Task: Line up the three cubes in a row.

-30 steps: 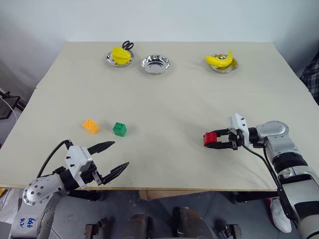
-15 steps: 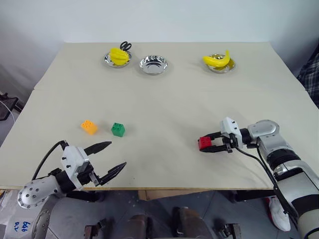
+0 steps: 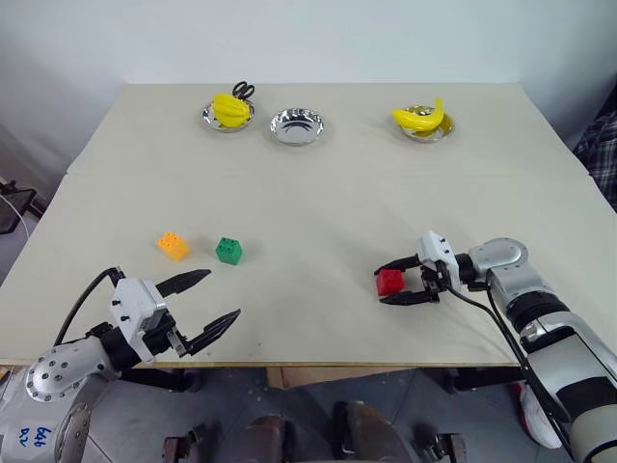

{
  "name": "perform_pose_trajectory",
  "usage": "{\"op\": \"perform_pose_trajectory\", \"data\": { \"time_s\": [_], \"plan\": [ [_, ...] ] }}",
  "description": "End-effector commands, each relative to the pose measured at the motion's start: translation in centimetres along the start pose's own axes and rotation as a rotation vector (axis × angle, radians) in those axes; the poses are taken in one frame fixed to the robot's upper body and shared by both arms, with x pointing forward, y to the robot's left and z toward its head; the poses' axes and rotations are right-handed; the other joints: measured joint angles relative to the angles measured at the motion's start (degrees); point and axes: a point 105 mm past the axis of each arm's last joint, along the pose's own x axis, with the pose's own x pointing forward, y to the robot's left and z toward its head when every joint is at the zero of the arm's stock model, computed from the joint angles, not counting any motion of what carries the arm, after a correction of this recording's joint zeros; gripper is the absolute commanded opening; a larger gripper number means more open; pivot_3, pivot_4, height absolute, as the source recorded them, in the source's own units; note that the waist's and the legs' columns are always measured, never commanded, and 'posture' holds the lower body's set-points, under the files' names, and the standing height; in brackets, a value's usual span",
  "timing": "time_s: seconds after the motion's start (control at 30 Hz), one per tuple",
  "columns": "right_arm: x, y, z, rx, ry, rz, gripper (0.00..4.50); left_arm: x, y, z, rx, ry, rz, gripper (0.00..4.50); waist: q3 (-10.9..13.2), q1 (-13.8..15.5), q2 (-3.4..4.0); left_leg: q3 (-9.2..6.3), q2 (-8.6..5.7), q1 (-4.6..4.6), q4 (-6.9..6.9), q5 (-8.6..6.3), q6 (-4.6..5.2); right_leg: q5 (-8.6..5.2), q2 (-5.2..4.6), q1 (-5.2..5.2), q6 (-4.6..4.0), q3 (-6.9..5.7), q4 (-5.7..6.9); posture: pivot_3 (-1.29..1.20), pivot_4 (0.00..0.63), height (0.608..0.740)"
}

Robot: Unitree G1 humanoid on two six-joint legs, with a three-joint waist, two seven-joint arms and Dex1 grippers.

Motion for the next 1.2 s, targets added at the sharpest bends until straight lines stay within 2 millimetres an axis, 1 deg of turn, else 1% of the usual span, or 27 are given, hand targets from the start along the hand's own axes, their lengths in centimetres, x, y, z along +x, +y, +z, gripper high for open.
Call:
{"op": "perform_pose_trajectory", "data": {
  "time_s": [0.03,0.07,0.17,0.27,0.33,0.4,0.5,0.6,0.67,0.73,0.77,0.8,0.83,0.9,1.0,1.13,1.2],
  "plan": [
    [-1.0,0.4,0.7,-0.026,-0.021,0.029,4.26,0.0,0.1,0.7,0.020,-0.024,-0.012,4.50,0.00,0.10,0.00,-0.01,0.00,0.00,0.00,0.00,0.00,0.00,0.00,0.00,0.00,0.00,0.00,0.00,0.150,0.740],
    [-1.4,0.2,1.1,-0.043,-0.029,0.017,4.44,0.0,0.2,0.6,0.014,-0.024,-0.011,4.50,0.01,0.12,0.01,-0.01,0.00,-0.01,-0.01,0.00,0.00,0.00,0.00,-0.01,0.00,0.00,-0.01,0.00,0.150,0.740],
    [-2.4,-0.2,2.3,-0.123,-0.052,-0.019,4.44,-0.4,0.2,0.1,-0.008,-0.017,-0.004,4.50,0.03,0.19,0.05,-0.01,0.00,-0.05,-0.05,-0.01,0.01,0.00,0.00,-0.06,0.00,-0.01,-0.02,0.00,0.150,0.740],
    [-3.5,-0.1,3.8,-0.180,-0.123,-0.058,4.44,-1.4,0.6,-1.1,-0.028,0.016,0.045,4.50,0.03,0.22,0.05,-0.03,0.00,-0.08,-0.10,-0.04,0.01,0.00,0.00,-0.10,0.00,-0.04,-0.05,0.00,0.150,0.740],
    [-4.2,0.5,4.5,-0.200,-0.208,-0.087,4.44,-2.6,0.8,-2.6,-0.057,0.060,0.094,4.50,0.03,0.28,0.05,-0.05,0.01,-0.08,-0.14,-0.05,0.01,0.00,0.00,-0.11,0.00,-0.08,-0.08,0.00,0.150,0.740],
    [-5.0,1.2,4.6,-0.210,-0.283,-0.130,4.44,-4.1,1.3,-4.1,-0.064,0.094,0.195,4.50,0.03,0.32,0.05,-0.09,0.03,-0.09,-0.19,-0.08,0.03,0.00,0.00,-0.10,0.00,-0.13,-0.12,0.00,0.150,0.740],
    [-6.4,2.9,3.8,-0.169,-0.318,-0.174,4.44,-6.2,2.0,-5.6,-0.092,0.100,0.356,4.50,0.04,0.56,0.04,-0.07,0.02,-0.13,-0.19,-0.14,0.15,0.00,0.00,-0.06,0.01,-0.12,-0.13,0.00,0.150,0.740],
    [-7.2,4.1,3.3,-0.134,-0.314,-0.203,4.44,-7.3,1.9,-6.2,-0.121,0.097,0.422,4.50,0.04,1.06,0.04,-0.06,0.02,-0.12,-0.09,-0.21,0.27,0.01,-0.04,0.03,0.02,-0.12,-0.31,0.00,0.150,0.740],
    [-7.7,5.2,2.8,-0.077,-0.301,-0.190,4.44,-7.9,1.9,-6.5,-0.123,0.101,0.448,4.50,0.04,1.19,0.04,-0.04,0.02,-0.10,-0.08,-0.22,0.29,0.01,-0.04,0.12,0.02,-0.11,-0.45,0.00,0.150,0.740],
    [-8.5,5.9,2.2,-0.045,-0.288,-0.232,4.44,-8.6,2.1,-6.7,-0.150,0.082,0.503,4.50,0.04,1.42,0.04,-0.02,0.02,-0.08,-0.08,-0.26,0.36,0.00,-0.06,0.15,0.02,-0.09,-0.47,0.00,0.150,0.740],
    [-9.0,6.1,1.7,-0.048,-0.285,-0.279,4.44,-9.0,2.3,-6.9,-0.168,0.070,0.539,4.50,0.04,1.54,0.04,-0.02,0.02,-0.06,-0.09,-0.27,0.39,0.00,-0.06,0.17,0.01,-0.09,-0.47,0.00,0.150,0.740],
    [-9.4,6.3,1.1,-0.015,-0.281,-0.320,4.44,-9.2,1.9,-7.3,-0.201,0.060,0.550,4.50,0.03,1.64,0.05,-0.02,0.02,-0.05,-0.10,-0.28,0.42,0.00,-0.06,0.17,0.00,-0.09,-0.47,0.00,0.150,0.740],
    [-9.7,6.4,0.7,0.009,-0.279,-0.344,4.44,-9.2,1.7,-7.5,-0.222,0.055,0.552,4.50,0.04,1.66,0.04,-0.02,0.02,-0.03,-0.11,-0.29,0.42,0.00,-0.06,0.19,0.00,-0.08,-0.47,0.00,0.150,0.740],
    [-10.2,5.9,0.7,-0.013,-0.292,-0.422,4.44,-8.8,1.2,-7.8,-0.213,0.059,0.540,4.50,0.04,1.61,0.04,-0.01,0.02,-0.03,-0.12,-0.29,0.43,0.00,-0.06,0.18,0.00,-0.07,-0.47,0.00,0.150,0.740],
    [-10.6,5.7,0.8,-0.045,-0.298,-0.466,4.44,-8.0,1.4,-7.2,-0.177,0.041,0.540,4.50,0.04,1.54,0.03,0.05,0.02,-0.02,-0.11,-0.28,0.43,0.00,-0.06,0.18,0.00,-0.03,-0.46,0.00,0.150,0.740],
    [-10.9,5.8,0.6,-0.046,-0.291,-0.472,4.44,-5.8,1.7,-5.9,-0.148,0.014,0.491,4.50,0.04,1.75,0.04,0.03,0.01,0.01,-0.09,-0.27,0.46,-0.01,-0.06,0.18,-0.02,-0.03,-0.35,0.00,0.150,0.740],
    [-11.1,5.8,0.5,-0.044,-0.285,-0.481,4.44,-4.3,2.0,-5.0,-0.117,-0.005,0.473,4.50,0.04,1.85,0.04,0.03,0.01,0.01,-0.09,-0.24,0.42,-0.01,-0.07,0.18,-0.02,-0.03,-0.34,0.00,0.150,0.740]
  ]
}}
